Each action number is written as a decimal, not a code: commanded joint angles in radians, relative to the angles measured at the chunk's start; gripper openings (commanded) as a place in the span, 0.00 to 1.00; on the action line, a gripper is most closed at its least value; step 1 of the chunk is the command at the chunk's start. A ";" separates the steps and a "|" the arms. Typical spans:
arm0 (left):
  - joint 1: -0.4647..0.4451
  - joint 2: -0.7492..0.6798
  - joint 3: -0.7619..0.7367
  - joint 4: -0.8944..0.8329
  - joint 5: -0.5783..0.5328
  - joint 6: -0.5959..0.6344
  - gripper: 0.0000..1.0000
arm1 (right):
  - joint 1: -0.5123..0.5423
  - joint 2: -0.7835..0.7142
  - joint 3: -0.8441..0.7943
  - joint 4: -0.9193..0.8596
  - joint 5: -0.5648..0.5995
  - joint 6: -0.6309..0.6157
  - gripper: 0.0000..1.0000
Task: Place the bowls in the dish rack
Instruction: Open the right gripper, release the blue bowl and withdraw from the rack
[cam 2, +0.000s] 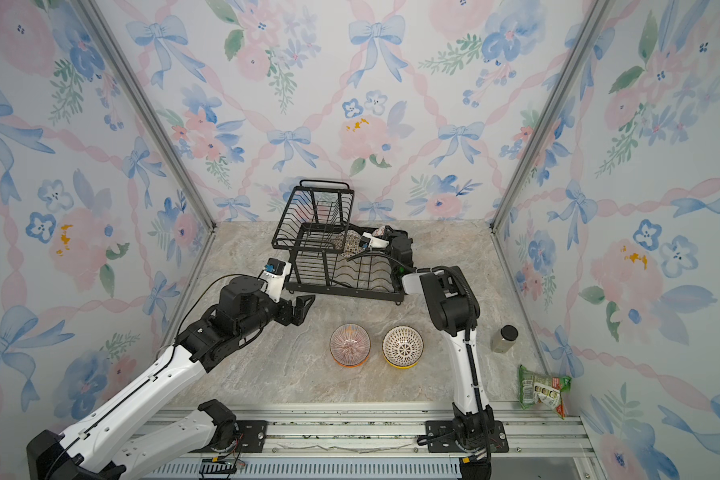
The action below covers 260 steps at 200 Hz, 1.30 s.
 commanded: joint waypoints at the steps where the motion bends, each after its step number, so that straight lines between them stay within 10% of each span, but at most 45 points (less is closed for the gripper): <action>1: 0.009 -0.016 -0.007 0.012 0.010 0.014 0.98 | -0.009 0.023 0.011 0.039 -0.004 -0.008 0.00; 79: 0.014 -0.025 -0.018 0.011 0.010 0.012 0.98 | -0.011 0.013 0.026 -0.004 -0.008 0.003 0.00; 134: 0.014 -0.037 -0.026 0.009 0.013 0.011 0.98 | -0.011 -0.006 0.026 -0.013 -0.003 0.009 0.20; 183: 0.015 -0.054 -0.038 0.009 0.011 0.004 0.98 | -0.011 -0.026 0.012 0.005 -0.003 0.012 0.43; 222: 0.017 -0.057 -0.043 0.006 0.011 -0.001 0.98 | -0.016 -0.076 -0.032 0.033 -0.025 0.045 0.85; 260: 0.021 -0.047 -0.046 0.002 0.003 -0.014 0.98 | -0.028 -0.188 -0.101 -0.086 -0.071 0.146 0.98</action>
